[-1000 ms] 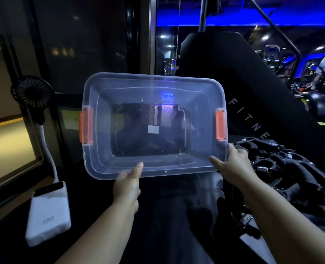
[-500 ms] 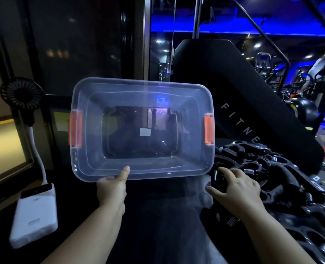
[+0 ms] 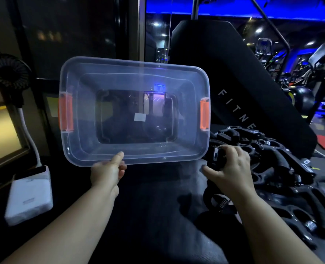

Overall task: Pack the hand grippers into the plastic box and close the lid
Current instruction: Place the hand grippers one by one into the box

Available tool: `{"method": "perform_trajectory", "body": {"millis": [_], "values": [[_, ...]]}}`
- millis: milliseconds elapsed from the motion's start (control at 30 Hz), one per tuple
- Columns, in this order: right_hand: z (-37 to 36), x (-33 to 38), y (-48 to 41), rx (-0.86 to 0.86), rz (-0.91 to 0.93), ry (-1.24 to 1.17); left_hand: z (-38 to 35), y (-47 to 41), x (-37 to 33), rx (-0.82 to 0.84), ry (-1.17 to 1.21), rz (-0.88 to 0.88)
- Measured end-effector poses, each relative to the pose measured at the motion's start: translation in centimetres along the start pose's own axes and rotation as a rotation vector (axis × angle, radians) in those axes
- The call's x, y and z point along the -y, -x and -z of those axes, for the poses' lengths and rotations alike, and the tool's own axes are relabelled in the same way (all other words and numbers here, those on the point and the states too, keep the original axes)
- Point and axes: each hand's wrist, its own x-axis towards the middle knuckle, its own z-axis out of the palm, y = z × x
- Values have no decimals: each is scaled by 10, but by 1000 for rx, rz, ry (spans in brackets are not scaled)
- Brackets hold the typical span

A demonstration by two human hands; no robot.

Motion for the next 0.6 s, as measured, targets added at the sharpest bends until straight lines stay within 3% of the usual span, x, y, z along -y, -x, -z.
{"method": "perform_trajectory", "body": {"millis": [167,300,500,600], "values": [[2,14,4,-106,-31,-179,-2,6,3,-32,-24,-51],[-10,27,7,-93,-14,-352,-1,8,2,-26,-25,-71],[-22,43,17,-26,105,-238,0,10,2,-43,-19,-70],[-18,39,14,114,118,-179,0,9,1,-40,-8,-65]]}}
